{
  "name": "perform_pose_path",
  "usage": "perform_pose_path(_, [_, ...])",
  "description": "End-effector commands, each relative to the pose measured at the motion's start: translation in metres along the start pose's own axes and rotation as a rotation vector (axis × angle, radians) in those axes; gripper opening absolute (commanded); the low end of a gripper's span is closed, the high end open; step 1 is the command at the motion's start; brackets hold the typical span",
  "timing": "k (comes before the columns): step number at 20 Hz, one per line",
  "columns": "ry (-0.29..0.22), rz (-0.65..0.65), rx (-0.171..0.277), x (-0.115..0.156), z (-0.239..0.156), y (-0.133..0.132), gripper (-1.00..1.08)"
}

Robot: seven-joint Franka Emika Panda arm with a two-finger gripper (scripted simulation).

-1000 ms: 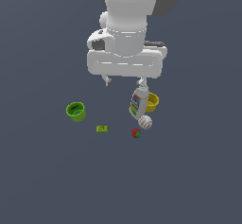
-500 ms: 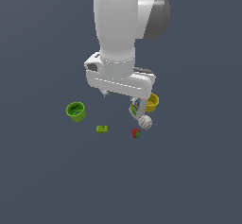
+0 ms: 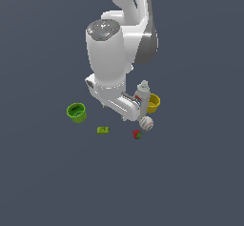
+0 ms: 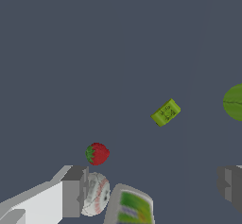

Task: Pick up a designated object from a clutter of objects.

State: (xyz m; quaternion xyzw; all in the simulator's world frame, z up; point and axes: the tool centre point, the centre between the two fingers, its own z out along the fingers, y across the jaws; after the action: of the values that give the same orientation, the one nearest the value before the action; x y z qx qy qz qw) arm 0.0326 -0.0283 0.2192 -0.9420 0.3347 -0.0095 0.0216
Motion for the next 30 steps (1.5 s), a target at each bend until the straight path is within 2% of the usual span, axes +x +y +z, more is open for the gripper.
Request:
perform_pose_path(1, [-0.004, 0.087, 0.000, 0.004, 0.016, 0.005, 1.00])
perform_pose_path(18, [-0.001, 0.647, -0.029, 0.022, 0.120, 0.056, 1.00])
perform_pose_path(24, [0.009, 0.772, -0.039, 0.024, 0.141, 0.071, 1.00])
perform_pose_path(30, [0.016, 0.834, -0.045, 0.025, 0.152, 0.079, 1.00])
